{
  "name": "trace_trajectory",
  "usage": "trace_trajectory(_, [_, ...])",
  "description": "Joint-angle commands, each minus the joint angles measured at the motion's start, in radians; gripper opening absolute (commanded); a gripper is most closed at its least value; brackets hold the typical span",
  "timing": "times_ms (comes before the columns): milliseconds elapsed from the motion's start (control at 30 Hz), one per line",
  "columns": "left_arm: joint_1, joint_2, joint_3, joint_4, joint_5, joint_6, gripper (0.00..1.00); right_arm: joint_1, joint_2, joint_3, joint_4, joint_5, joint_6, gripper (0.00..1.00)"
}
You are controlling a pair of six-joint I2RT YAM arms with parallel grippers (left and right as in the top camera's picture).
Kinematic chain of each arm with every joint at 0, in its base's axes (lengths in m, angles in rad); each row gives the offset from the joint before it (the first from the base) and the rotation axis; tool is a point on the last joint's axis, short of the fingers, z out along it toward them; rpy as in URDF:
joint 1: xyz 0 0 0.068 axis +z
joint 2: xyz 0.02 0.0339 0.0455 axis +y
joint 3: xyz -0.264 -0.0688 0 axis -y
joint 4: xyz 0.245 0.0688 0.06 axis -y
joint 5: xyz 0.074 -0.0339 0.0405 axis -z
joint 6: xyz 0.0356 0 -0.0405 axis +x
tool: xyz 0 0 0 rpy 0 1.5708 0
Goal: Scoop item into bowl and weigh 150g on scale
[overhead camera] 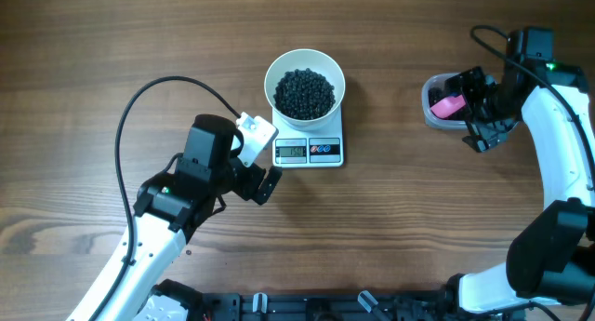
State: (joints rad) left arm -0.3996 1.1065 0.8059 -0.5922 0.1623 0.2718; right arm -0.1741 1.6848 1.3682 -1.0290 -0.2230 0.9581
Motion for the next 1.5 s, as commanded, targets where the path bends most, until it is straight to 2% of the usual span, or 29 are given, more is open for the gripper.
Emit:
trace_trajectory(0, [0.004,0.003,-0.004,0.0,0.005,0.009,1.0,-0.003,0.016,-0.003,0.028,0.028,-0.016,1.0])
trace_trajectory(233, [0.004,0.003,-0.004,0.0,0.005,0.009,1.0,-0.003,0.015,-0.003,0.124,0.029,-0.046,1.0])
trace_trajectory(867, [0.004,0.003,-0.004,0.0,0.005,0.009,1.0,-0.003,-0.003,-0.002,0.096,0.014,-0.048,0.99])
trace_trajectory(1467, [0.004,0.003,-0.004,0.0,0.005,0.009,1.0,-0.003,-0.366,-0.002,0.092,0.079,-0.07,1.0])
